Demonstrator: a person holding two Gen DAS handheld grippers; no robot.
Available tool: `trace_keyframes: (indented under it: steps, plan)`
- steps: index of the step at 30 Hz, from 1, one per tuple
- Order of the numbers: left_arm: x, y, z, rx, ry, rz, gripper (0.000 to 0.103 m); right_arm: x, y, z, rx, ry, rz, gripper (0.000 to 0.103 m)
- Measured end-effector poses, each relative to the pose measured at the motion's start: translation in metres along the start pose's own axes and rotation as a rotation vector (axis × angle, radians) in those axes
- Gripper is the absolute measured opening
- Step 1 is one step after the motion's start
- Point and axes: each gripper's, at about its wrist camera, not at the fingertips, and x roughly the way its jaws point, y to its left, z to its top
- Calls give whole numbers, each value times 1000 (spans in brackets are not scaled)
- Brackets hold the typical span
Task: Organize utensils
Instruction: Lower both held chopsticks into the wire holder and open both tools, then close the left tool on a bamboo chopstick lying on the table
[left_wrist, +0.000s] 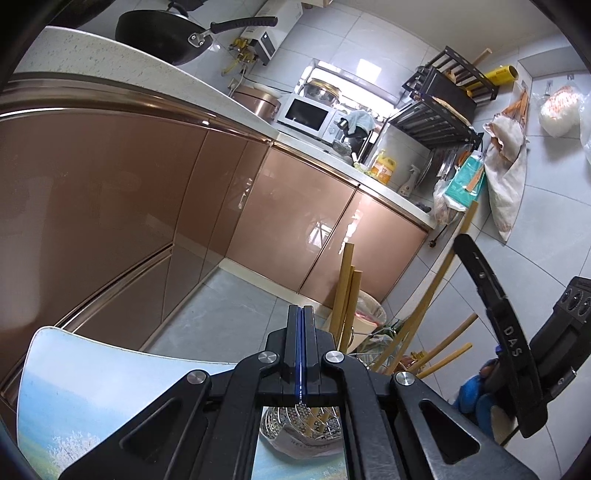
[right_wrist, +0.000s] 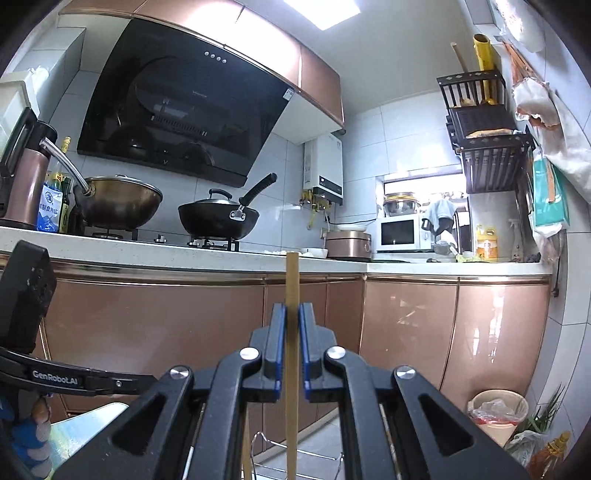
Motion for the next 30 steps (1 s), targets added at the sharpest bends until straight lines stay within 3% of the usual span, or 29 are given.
trace_keyframes:
  steps: [9,11,13,15,18,19,23,30]
  plan:
    - [-9,2,-4,-1,12,11,0,-4,-3,-26,3,115,-3,8]
    - [-12,1,-5,-2,16,20,0,-7,-2,-28,0,135,-1,15]
    - [-17,1,-6,-7,23,27,0,-14,0,-27,-4,144,1,38]
    - [-22,1,-8,-6,29,36,0,-23,1,-25,0,153,5,42]
    - [-30,0,-12,-7,37,55,12,-32,3,-24,-2,170,4,48]
    - [-33,1,-14,-10,40,63,20,-37,4,-23,3,177,5,49]
    - [-45,1,-20,-13,55,94,38,-55,8,-17,14,190,3,50]
    - [-50,14,-38,-52,168,160,38,-87,12,-6,16,211,9,50]
